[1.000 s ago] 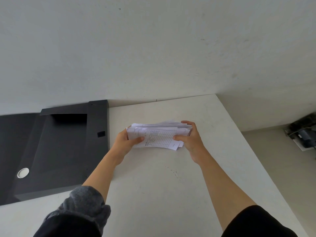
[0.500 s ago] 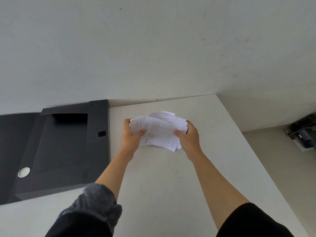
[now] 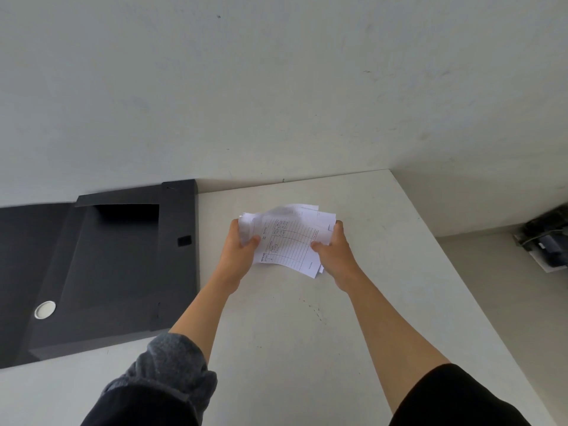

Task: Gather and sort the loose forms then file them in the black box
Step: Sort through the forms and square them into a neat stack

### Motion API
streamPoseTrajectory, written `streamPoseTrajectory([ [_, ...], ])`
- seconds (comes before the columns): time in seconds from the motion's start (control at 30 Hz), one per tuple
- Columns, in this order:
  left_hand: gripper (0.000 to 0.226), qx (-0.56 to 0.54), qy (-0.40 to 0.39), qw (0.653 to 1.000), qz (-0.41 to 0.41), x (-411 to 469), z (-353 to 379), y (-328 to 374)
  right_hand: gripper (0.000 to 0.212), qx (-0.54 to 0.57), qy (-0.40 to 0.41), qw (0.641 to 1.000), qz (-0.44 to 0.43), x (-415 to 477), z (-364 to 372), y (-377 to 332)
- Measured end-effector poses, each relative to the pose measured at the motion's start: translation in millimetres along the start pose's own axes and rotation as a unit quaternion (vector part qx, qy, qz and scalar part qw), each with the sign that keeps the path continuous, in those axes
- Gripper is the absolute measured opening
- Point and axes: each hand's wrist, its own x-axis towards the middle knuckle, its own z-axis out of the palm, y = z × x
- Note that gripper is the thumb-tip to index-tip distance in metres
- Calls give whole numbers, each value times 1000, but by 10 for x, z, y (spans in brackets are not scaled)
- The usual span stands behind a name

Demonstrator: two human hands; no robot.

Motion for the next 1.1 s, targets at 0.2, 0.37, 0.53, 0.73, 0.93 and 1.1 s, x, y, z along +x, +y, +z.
streamPoseTrajectory([
  [0.2,35,13,-9,1000,-8,28,-36,-1,42,-7,-6,1000,-1,12,12,17],
  [0.37,34,62,14,997,-49,8,-28,-85,38,-34,-21,999,9,8,34,57],
  [0.53,36,15,9,999,-35,-5,-36,-52,33,-4,-42,999,17,-25,9,45],
  [0.73,34,-27,-18,999,20,76,-77,164,47,5,33,997,-71,11,-26,-146],
  [0.93,32,13,-30,999,19,49,-39,84,39,-44,42,993,-103,-31,-16,-158],
  [1.1,32,36,-12,999,9,-75,91,-25,42,-67,57,991,-97,-84,25,29],
])
